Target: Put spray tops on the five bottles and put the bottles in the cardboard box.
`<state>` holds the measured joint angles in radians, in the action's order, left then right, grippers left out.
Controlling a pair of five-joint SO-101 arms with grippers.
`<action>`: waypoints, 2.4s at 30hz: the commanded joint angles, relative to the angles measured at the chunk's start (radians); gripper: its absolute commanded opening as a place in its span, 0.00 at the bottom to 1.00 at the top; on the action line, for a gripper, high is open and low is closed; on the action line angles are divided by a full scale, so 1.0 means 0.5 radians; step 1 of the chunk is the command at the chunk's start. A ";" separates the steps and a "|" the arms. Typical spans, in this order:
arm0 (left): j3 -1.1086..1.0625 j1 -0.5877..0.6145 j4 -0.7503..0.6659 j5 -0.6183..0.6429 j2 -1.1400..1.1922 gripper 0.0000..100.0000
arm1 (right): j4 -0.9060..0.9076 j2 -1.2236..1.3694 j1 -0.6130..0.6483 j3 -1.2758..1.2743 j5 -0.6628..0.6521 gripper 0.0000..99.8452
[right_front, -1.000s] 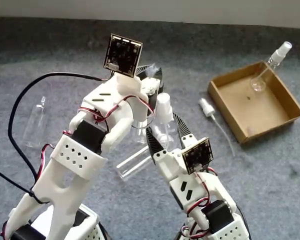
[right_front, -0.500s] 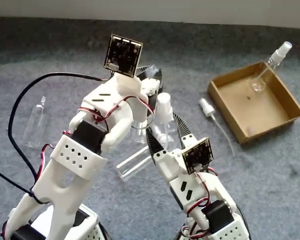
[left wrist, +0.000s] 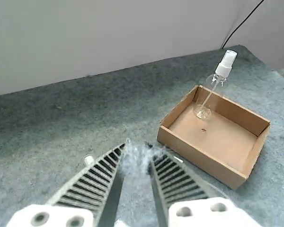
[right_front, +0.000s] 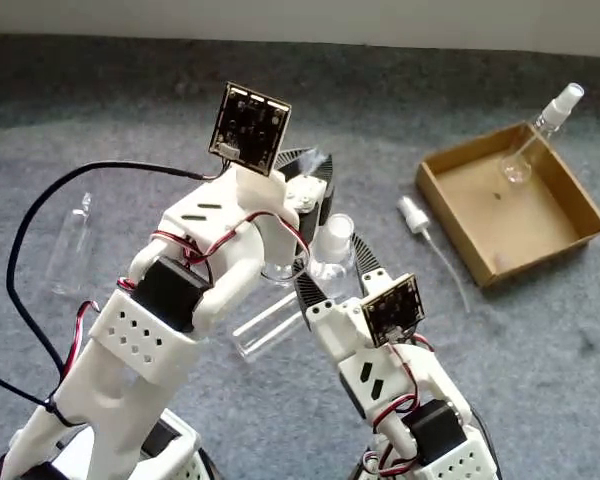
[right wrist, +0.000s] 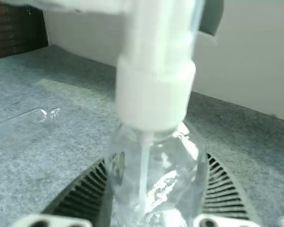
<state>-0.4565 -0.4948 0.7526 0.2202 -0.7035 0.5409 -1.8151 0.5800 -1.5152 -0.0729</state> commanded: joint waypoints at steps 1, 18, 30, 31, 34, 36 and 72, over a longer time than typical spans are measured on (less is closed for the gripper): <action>0.112 0.020 0.095 -0.031 -0.069 0.01 | 0.011 0.014 -0.011 0.029 -0.025 0.18; 0.109 0.213 0.709 -0.031 -0.578 0.01 | 0.201 0.014 -0.311 0.054 -0.028 0.18; -0.615 0.216 0.961 -0.034 -0.987 0.01 | 0.210 0.054 -0.628 0.269 -0.209 0.18; -0.707 0.204 0.948 -0.034 -1.069 0.01 | 0.210 0.087 -0.628 0.305 -0.209 0.18; -1.026 0.204 0.810 -0.034 -1.336 0.01 | 0.210 0.272 -0.674 0.453 -0.199 0.18; -1.250 0.204 0.706 -0.031 -1.533 0.01 | 0.210 0.425 -0.735 0.563 -0.196 0.18; -2.012 0.201 0.574 -0.028 -2.168 0.01 | -1.355 2.558 -1.438 1.174 -0.129 0.18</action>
<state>-1.4645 -0.3982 1.0625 0.2202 -1.8052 -0.0944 -0.5938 -0.1120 -1.0610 -0.1649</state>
